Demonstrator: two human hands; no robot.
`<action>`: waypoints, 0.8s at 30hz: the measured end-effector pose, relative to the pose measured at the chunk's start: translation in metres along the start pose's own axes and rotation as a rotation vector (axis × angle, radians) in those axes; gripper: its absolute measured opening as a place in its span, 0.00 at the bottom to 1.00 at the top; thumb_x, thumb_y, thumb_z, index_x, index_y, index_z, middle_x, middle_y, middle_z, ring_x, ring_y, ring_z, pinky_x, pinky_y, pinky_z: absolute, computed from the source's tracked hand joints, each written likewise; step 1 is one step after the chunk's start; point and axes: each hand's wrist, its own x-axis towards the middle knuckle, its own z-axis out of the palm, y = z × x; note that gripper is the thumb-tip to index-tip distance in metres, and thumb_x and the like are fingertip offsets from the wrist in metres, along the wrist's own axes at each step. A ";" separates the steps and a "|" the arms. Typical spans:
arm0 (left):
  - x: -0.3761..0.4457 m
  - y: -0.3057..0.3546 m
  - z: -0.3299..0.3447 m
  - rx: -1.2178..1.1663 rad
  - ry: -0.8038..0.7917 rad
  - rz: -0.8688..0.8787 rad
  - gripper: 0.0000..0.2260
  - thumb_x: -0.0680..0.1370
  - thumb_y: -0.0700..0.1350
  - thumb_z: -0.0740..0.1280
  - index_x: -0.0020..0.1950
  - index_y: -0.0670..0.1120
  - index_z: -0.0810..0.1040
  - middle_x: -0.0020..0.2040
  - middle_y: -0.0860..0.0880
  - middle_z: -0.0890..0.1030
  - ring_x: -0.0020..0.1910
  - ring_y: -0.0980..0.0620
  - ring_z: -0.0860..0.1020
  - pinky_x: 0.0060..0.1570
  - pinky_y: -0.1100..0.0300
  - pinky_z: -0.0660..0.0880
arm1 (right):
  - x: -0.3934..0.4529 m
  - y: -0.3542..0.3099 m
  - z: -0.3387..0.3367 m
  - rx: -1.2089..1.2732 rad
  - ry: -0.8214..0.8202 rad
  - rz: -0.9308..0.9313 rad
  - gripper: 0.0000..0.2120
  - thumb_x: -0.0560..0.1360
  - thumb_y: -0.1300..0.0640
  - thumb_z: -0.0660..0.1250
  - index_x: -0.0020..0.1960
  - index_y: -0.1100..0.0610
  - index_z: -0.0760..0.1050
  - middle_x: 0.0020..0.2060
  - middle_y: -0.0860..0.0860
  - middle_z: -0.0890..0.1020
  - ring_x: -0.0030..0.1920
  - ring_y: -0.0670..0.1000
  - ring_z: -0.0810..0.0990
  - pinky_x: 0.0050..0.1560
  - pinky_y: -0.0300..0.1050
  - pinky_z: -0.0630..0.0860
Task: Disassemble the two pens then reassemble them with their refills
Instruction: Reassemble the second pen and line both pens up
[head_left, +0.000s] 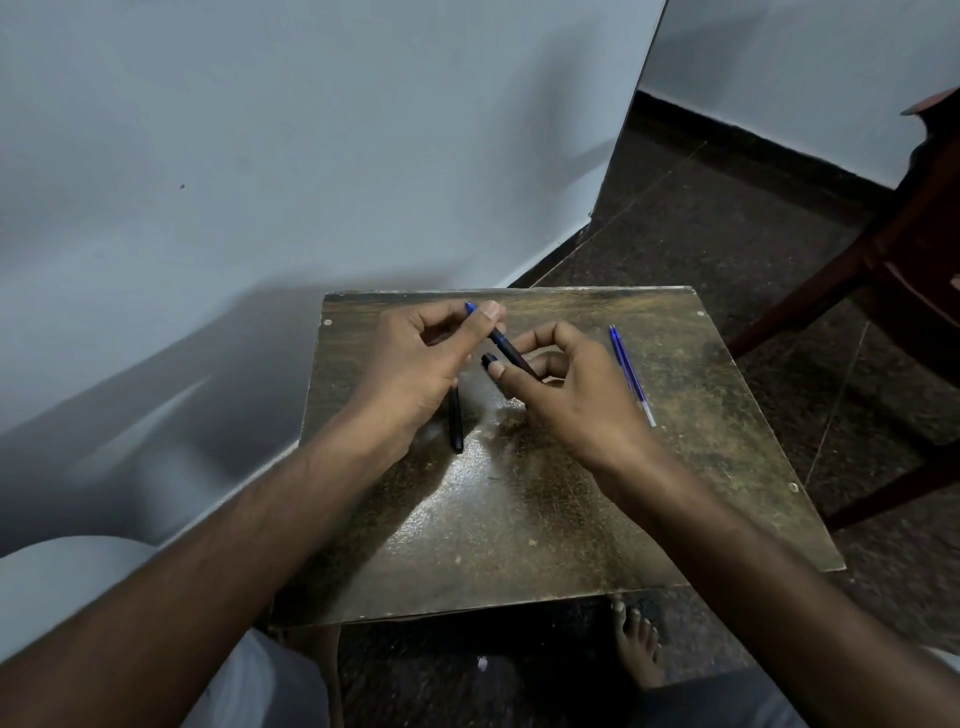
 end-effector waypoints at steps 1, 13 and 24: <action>0.000 0.001 0.001 -0.038 0.000 -0.026 0.09 0.80 0.52 0.75 0.55 0.49 0.91 0.45 0.56 0.89 0.35 0.67 0.76 0.38 0.65 0.73 | -0.001 -0.001 0.000 0.000 0.016 -0.009 0.07 0.80 0.51 0.76 0.54 0.52 0.80 0.41 0.49 0.86 0.38 0.44 0.82 0.43 0.44 0.77; 0.003 0.000 -0.001 -0.127 -0.026 -0.070 0.10 0.82 0.49 0.73 0.60 0.47 0.89 0.50 0.55 0.90 0.35 0.70 0.77 0.37 0.69 0.71 | -0.002 0.001 0.002 0.030 0.001 -0.034 0.07 0.84 0.51 0.70 0.54 0.54 0.81 0.42 0.52 0.89 0.35 0.46 0.82 0.42 0.46 0.78; 0.003 0.000 -0.001 -0.102 -0.021 -0.031 0.10 0.83 0.48 0.73 0.61 0.45 0.89 0.51 0.53 0.90 0.36 0.70 0.79 0.37 0.68 0.70 | -0.002 -0.002 0.002 -0.010 -0.050 0.009 0.08 0.86 0.51 0.66 0.56 0.54 0.81 0.44 0.51 0.89 0.36 0.48 0.84 0.41 0.44 0.76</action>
